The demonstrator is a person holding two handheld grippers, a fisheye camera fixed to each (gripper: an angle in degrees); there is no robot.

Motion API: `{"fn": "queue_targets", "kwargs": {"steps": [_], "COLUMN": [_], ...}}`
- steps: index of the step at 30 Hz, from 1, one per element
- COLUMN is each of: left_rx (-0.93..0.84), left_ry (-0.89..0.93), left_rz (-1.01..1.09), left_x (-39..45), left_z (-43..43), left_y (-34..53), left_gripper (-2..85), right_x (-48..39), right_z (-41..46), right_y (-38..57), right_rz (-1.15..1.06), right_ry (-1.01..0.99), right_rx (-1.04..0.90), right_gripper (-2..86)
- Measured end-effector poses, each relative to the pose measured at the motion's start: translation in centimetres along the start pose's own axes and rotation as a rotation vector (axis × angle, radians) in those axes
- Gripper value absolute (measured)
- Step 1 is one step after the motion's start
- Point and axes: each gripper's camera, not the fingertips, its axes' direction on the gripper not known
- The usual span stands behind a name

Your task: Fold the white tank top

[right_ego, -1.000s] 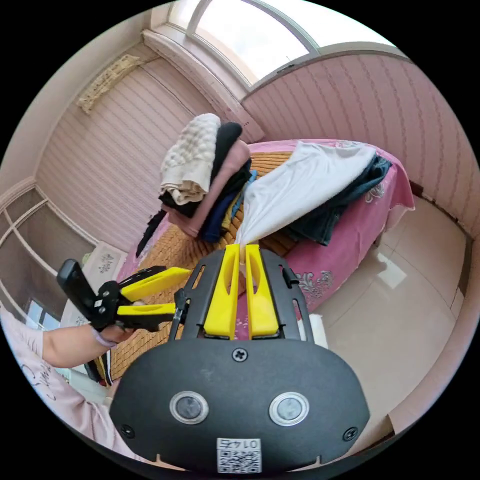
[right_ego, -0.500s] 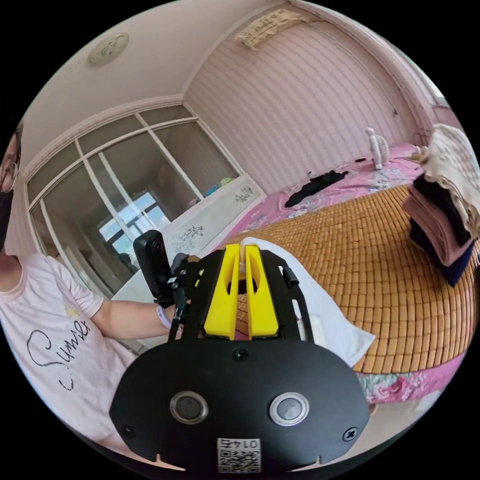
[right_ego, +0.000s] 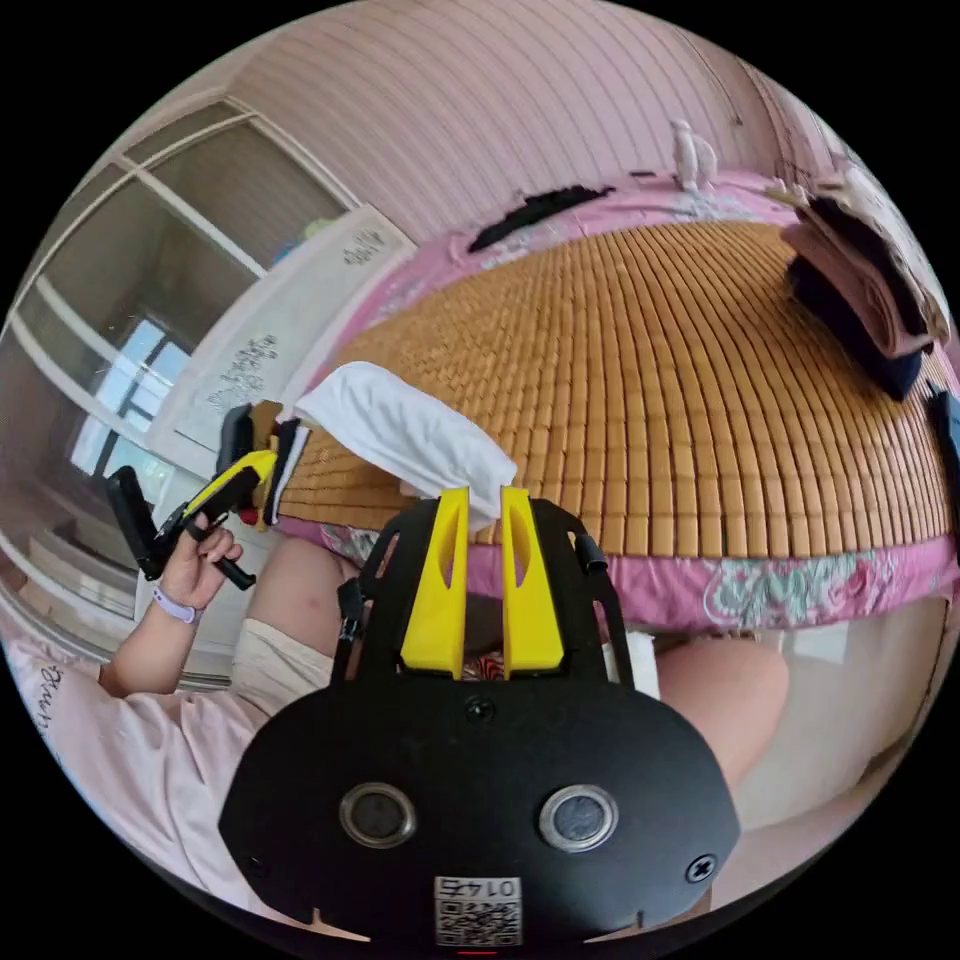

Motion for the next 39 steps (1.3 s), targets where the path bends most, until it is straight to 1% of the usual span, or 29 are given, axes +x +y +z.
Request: {"fn": "queue_targets", "kwargs": {"steps": [1, 2, 6, 8, 9, 11, 14, 16, 19, 21, 23, 27, 31, 33, 35, 36, 38, 39], "left_rx": [-0.034, -0.096, -0.212, -0.237, -0.254, -0.261, -0.247, -0.244, -0.251, -0.267, -0.276, -0.303, -0.328, -0.319, -0.338, -0.382, -0.427, -0.393], "left_ry": [0.006, 0.012, -0.004, 0.022, 0.034, 0.046, 0.052, 0.046, 0.035, 0.016, 0.011, 0.048, 0.053, 0.006, 0.009, 0.009, 0.004, 0.0], "left_rz": [-0.032, -0.065, -0.117, -0.115, -0.108, -0.09, -0.069, -0.065, -0.049, -0.008, 0.027, 0.161, 0.249, 0.288, 0.311, 0.301, 0.285, 0.285], "left_x": [-1.0, -2.6, -6.7, -7.8, -8.3, -8.7, -9.2, -9.6, -10.7, -11.4, -11.8, -11.6, -11.2, -10.9, -10.6, -10.7, -11.2, -11.5], "left_z": [0.4, 1.2, 2.8, 3.9, 4.7, 5.7, 6.3, 6.2, 5.9, 6.1, 6.5, 8.1, 9.8, 10.3, 10.9, 11.4, 11.1, 9.6], "left_y": [1.1, 3.2, 7.5, 8.1, 8.1, 8.0, 7.8, 8.0, 8.2, 8.2, 8.0, 7.1, 6.2, 5.6, 5.4, 5.5, 5.8, 5.8], "left_gripper": [-0.9, -0.8, 0.2, 2.6, 3.3, 4.1, 4.5, 4.6, 5.0, 6.2, 7.0, 8.5, 9.2, 8.1, 4.8, 2.4, 0.6, 0.1], "right_x": [0.6, 0.5, -2.6, -5.8, -6.6, -9.9, -13.6, -14.6, -13.4, -12.5, -11.3, -9.2, -6.8, -5.4, -2.8, -2.0, 1.1, 1.9], "right_z": [2.1, 3.2, 5.6, 8.1, 8.9, 13.0, 18.5, 21.5, 25.2, 24.9, 23.8, 20.3, 15.1, 12.4, 7.8, 6.6, 1.2, -0.1], "right_y": [0.9, 1.5, 0.9, -0.8, -1.3, -3.3, -5.9, -7.5, -9.9, -10.5, -11.3, -11.8, -12.2, -12.5, -12.8, -12.8, -12.7, -12.6], "right_rz": [0.033, 0.037, -0.072, -0.209, -0.242, -0.365, -0.463, -0.441, -0.289, -0.278, -0.259, -0.237, -0.187, -0.14, -0.055, -0.03, 0.044, 0.056], "right_ry": [0.042, 0.06, 0.112, 0.137, 0.135, 0.109, 0.114, 0.17, 0.273, 0.244, 0.171, 0.056, -0.049, -0.144, -0.337, -0.372, -0.433, -0.434], "right_rx": [-0.076, -0.099, -0.102, -0.128, -0.139, -0.214, -0.282, -0.298, -0.352, -0.331, -0.341, -0.308, -0.233, -0.172, -0.038, 0.004, 0.169, 0.202], "right_gripper": [5.5, 5.6, 6.2, 7.0, 7.2, 8.6, 10.6, 11.7, 9.9, 7.3, 3.8, 1.9, 1.1, 0.9, 0.8, 0.8, 0.7, 0.7]}}
